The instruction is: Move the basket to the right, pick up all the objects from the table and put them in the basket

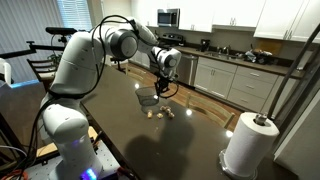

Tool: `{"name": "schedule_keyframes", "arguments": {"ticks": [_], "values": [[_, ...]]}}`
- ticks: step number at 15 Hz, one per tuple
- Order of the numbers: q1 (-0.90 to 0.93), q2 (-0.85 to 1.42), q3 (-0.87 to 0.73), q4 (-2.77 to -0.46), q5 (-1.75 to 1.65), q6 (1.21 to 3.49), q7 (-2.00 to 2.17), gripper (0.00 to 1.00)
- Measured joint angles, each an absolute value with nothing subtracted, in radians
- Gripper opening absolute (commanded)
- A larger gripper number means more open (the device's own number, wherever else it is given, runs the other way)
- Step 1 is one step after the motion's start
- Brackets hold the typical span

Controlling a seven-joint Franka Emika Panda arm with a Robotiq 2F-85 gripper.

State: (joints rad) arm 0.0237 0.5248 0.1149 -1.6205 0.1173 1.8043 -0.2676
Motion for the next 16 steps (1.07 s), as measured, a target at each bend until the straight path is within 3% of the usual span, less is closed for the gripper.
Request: {"name": "schedule_keyframes", "arguments": {"ticks": [16], "values": [[-0.131, 0.482, -0.001, -1.649, 0.173, 1.843, -0.250, 0.05]]}}
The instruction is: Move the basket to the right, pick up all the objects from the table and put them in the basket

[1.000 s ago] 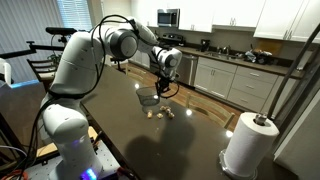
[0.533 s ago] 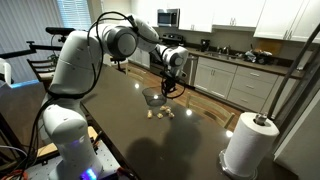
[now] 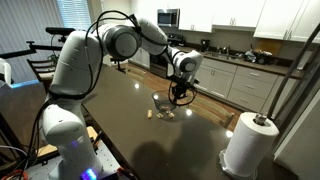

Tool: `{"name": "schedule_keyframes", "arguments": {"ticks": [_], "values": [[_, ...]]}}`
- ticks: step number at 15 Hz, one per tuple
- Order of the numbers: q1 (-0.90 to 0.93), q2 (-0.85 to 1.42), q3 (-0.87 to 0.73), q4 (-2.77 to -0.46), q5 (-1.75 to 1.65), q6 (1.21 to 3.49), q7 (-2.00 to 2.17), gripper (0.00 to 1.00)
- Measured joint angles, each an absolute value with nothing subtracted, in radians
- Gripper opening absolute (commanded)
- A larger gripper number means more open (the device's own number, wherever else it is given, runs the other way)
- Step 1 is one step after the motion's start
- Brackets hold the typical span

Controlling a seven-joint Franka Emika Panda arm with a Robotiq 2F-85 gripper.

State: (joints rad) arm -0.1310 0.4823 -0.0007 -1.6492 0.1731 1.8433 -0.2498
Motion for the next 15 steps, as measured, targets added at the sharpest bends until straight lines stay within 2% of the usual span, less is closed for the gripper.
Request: {"name": "schedule_keyframes", "arguments": {"ticks": [6, 15], "values": [[-0.220, 0.466, -0.035, -1.681, 0.239, 1.851, -0.254, 0.05], [-0.260, 0.510, -0.071, -1.721, 0.244, 1.937, -0.254, 0.05]]}}
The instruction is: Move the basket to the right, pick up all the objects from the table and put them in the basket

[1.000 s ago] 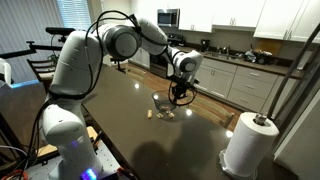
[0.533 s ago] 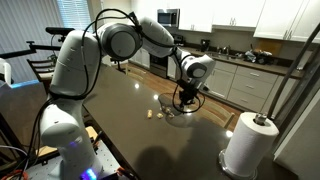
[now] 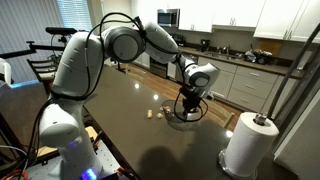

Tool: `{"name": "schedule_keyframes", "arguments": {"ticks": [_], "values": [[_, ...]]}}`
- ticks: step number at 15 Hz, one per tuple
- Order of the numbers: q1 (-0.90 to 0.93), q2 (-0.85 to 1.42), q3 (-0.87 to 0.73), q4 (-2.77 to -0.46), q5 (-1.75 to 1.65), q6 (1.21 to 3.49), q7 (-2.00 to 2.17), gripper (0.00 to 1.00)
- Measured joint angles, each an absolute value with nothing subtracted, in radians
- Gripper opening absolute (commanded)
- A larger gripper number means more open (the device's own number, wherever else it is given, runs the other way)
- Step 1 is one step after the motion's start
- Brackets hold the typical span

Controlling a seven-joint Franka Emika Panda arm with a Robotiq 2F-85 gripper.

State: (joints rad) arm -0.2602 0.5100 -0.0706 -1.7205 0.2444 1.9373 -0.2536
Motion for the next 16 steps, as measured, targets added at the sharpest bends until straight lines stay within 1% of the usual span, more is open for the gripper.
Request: {"name": "schedule_keyframes", "arguments": {"ticks": [11, 12, 13, 16], "values": [[-0.345, 0.552, -0.071, -1.694, 0.287, 1.940, -0.279, 0.06], [-0.348, 0.552, -0.071, -1.692, 0.287, 1.940, -0.280, 0.31], [-0.350, 0.552, -0.071, -1.690, 0.287, 1.940, -0.281, 0.32], [-0.350, 0.552, -0.070, -1.689, 0.287, 1.940, -0.287, 0.51]]}}
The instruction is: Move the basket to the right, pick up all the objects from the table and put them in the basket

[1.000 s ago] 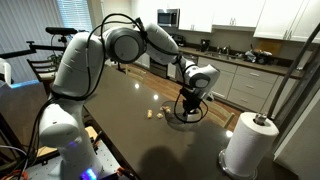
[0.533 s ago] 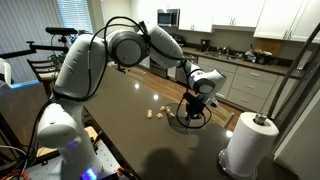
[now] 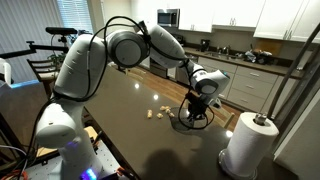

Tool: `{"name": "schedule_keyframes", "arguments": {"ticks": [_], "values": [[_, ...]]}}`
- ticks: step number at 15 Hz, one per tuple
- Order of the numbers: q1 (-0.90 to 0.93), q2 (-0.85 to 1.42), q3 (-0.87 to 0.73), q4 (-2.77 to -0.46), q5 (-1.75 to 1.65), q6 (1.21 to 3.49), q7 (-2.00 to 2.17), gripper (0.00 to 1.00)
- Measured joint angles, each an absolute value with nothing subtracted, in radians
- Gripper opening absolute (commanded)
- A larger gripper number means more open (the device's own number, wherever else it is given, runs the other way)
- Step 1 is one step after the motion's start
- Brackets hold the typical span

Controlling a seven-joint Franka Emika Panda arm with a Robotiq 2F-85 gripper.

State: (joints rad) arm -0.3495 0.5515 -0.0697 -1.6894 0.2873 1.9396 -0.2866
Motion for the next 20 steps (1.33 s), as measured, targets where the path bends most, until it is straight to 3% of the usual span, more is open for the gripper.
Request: {"name": "schedule_keyframes", "arguments": {"ticks": [8, 20], "values": [[-0.337, 0.546, -0.064, -1.692, 0.287, 1.940, -0.289, 0.98], [-0.099, 0.407, -0.065, -1.902, 0.066, 2.164, -0.155, 1.00]]}}
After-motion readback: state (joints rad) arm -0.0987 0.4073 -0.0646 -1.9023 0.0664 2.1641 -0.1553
